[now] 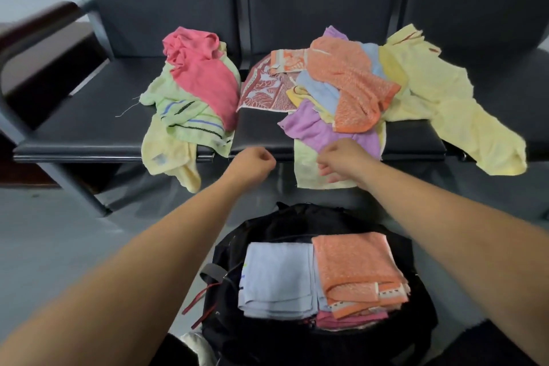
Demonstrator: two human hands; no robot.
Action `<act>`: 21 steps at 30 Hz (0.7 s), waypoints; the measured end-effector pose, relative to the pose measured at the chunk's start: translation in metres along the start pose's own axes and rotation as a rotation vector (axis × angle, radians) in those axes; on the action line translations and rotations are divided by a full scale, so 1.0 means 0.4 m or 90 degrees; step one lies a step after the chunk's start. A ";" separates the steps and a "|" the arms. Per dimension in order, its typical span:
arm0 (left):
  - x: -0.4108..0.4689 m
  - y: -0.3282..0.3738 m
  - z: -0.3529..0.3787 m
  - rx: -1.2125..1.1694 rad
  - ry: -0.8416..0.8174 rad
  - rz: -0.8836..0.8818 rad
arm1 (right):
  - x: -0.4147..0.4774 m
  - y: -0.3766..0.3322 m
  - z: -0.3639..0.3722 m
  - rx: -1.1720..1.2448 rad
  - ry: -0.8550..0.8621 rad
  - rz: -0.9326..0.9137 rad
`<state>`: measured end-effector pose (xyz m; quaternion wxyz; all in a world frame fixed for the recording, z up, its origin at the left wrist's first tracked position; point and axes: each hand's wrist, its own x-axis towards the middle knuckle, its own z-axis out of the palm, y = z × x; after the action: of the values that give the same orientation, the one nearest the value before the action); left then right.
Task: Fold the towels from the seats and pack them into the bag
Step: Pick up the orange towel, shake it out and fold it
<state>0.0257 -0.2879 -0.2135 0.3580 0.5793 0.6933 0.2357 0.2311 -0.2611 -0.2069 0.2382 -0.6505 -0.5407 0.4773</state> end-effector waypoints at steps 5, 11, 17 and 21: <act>0.055 0.133 0.023 0.016 0.026 0.091 | 0.041 -0.036 -0.129 -0.197 0.150 -0.150; 0.133 0.188 0.111 0.032 -0.002 0.127 | 0.154 0.016 -0.218 -0.487 0.149 -0.167; 0.182 0.237 0.160 -0.013 0.006 0.128 | 0.167 0.035 -0.254 -0.539 0.222 -0.300; 0.166 0.259 0.161 0.003 0.048 0.271 | 0.094 -0.027 -0.277 -0.354 0.202 -0.420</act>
<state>0.1359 -0.2064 -0.1923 0.2721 0.7045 0.5688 0.3260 0.3218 -0.2000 -0.1637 0.2735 -0.5481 -0.7831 0.1072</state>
